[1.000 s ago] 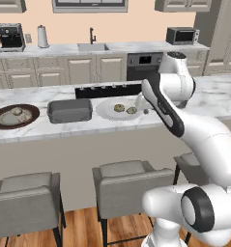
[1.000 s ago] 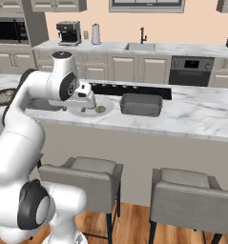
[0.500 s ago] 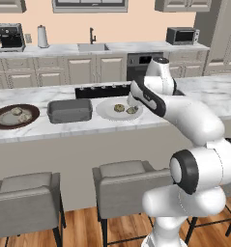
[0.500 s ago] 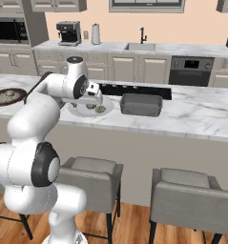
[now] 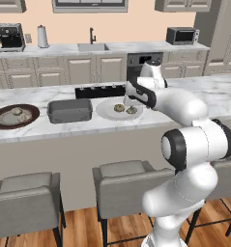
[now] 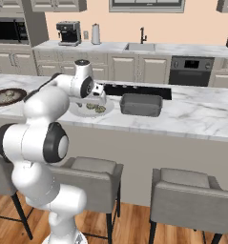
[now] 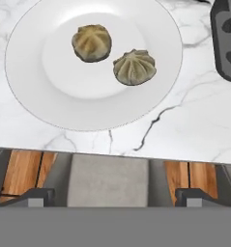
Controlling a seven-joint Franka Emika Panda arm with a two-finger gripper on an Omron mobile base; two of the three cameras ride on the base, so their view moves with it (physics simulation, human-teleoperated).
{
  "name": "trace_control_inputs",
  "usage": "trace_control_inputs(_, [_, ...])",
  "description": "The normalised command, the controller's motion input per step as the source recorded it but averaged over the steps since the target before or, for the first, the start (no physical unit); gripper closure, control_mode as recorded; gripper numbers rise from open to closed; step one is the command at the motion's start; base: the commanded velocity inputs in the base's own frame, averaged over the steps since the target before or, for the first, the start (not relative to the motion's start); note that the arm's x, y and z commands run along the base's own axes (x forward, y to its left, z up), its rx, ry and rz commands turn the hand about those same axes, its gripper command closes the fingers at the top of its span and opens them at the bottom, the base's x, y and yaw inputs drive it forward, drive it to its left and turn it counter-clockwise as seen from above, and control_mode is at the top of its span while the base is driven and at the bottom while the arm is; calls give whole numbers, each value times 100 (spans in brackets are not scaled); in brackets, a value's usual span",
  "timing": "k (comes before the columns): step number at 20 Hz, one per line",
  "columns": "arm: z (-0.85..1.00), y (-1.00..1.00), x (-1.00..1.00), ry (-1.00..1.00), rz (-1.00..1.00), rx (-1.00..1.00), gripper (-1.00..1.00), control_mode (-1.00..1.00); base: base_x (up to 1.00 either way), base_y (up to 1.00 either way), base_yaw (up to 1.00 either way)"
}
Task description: Place two dumplings into each of the tupperware containers and then place the containers in the fridge.
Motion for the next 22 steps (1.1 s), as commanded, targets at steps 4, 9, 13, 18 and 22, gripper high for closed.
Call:
trace_control_inputs(4, [-43,0,1,-2,0,0,-100,-100,0,0,0])
trace_control_inputs(9, [-16,-1,34,-4,-1,0,-100,-100,0,0,0])
trace_control_inputs(13, [-1,-1,35,-5,0,0,-100,-100,0,0,0])
trace_control_inputs(18, [-1,-2,15,0,-1,0,-100,-100,0,0,0])
trace_control_inputs(22, [-7,-4,19,0,-3,-1,-100,-100,0,0,0])
